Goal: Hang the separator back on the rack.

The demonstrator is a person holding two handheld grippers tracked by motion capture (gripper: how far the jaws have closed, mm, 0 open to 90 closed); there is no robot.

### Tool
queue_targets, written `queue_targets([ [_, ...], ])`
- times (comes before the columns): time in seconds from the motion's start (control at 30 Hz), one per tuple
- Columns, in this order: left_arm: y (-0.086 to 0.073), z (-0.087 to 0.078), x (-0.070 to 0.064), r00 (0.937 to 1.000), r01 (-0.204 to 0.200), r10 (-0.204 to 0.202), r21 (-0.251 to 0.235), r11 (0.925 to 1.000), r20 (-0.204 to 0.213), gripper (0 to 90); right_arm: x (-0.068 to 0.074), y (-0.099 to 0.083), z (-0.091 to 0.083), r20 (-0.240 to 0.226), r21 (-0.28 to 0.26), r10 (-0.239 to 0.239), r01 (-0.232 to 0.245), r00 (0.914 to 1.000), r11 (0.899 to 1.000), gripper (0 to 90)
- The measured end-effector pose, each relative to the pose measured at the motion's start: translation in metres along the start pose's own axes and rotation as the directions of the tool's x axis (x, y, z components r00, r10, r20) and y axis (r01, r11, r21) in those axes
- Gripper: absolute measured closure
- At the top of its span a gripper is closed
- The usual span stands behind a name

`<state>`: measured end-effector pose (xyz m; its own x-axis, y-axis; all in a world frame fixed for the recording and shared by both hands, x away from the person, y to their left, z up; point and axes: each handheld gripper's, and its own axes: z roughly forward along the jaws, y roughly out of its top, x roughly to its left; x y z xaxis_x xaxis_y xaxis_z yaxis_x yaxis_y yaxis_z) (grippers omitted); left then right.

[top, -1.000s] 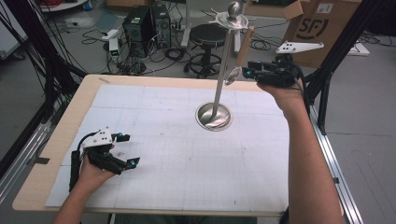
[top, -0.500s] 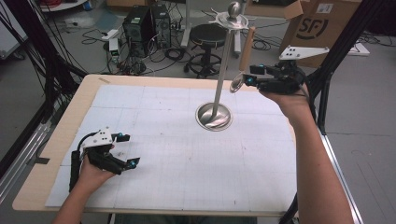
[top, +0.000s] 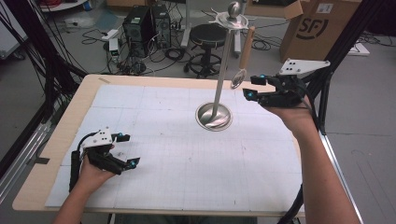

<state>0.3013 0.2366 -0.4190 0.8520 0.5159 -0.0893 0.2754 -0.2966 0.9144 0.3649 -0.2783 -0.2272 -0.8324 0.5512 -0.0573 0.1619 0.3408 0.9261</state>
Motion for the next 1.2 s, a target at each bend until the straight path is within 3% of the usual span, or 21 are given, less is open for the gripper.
queue_targets([
  [0.47, 0.001, -0.002, 0.001, 1.0, 0.007, -0.007, -0.022, 0.9997, 0.005, 1.7, 0.019, -0.035, 0.002, -0.019, 0.019, 0.016, -0.016, 0.9997, 1.0, 34.4],
  [1.0, 0.001, -0.003, 0.001, 0.9999, 0.012, -0.012, -0.03, 0.9995, 0.009, 1.7, 0.034, -0.102, 0.008, -0.021, 0.052, 0.07, -0.069, 0.9973, 0.996, 25.9],
  [1.2, 0.001, -0.002, 0.001, 0.9999, 0.009, -0.009, -0.022, 0.9997, 0.009, 1.8, 0.041, -0.128, 0.011, -0.024, 0.042, 0.11, -0.109, 0.9936, 0.993, 23.9],
])
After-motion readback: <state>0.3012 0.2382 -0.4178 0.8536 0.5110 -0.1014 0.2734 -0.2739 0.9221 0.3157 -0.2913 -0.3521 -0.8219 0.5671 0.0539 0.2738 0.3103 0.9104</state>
